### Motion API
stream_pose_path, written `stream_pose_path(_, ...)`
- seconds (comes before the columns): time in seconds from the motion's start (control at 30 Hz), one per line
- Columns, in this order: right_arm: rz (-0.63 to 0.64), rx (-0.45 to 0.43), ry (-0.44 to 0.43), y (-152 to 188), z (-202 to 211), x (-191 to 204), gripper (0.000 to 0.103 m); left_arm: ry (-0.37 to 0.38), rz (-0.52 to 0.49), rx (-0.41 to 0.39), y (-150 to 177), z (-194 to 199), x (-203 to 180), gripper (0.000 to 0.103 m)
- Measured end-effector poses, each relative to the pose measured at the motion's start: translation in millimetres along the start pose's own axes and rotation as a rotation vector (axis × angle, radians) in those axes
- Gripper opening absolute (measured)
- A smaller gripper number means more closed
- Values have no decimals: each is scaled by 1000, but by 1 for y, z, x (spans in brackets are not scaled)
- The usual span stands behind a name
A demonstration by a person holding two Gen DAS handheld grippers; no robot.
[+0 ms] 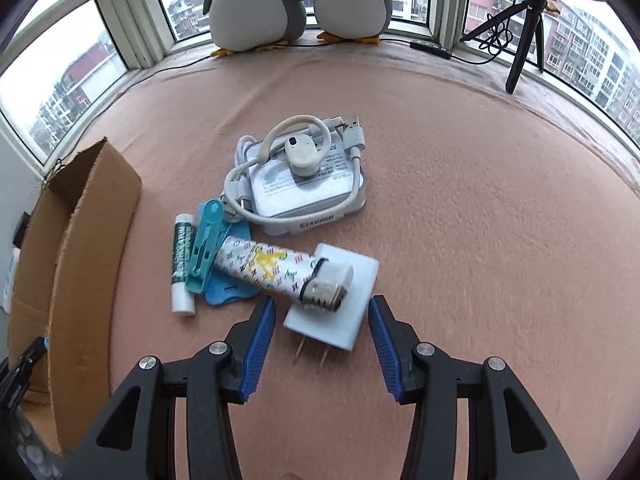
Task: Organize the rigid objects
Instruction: 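Return the right tool to the pile and grasp the white charger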
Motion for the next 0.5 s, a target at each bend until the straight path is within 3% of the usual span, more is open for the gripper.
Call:
stream_pose_path(0.43,29,26,26,-8,-12,-5,44,2,1,1,1,-1,-1,18)
stream_pose_path(0.5,33,30,24,-7,-11,-5,40,2,0,1,0,-1,-1,18)
Point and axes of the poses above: each gripper's, at about its wrist camera, not at the fingertips, and z roughly against the way its jaws point, x to its left, y to its underside, the point moved 9 cm from there along -z, roughly the way its jaws point, and after that the axes turned 8 degrees about -x, right-handed, at the moved point
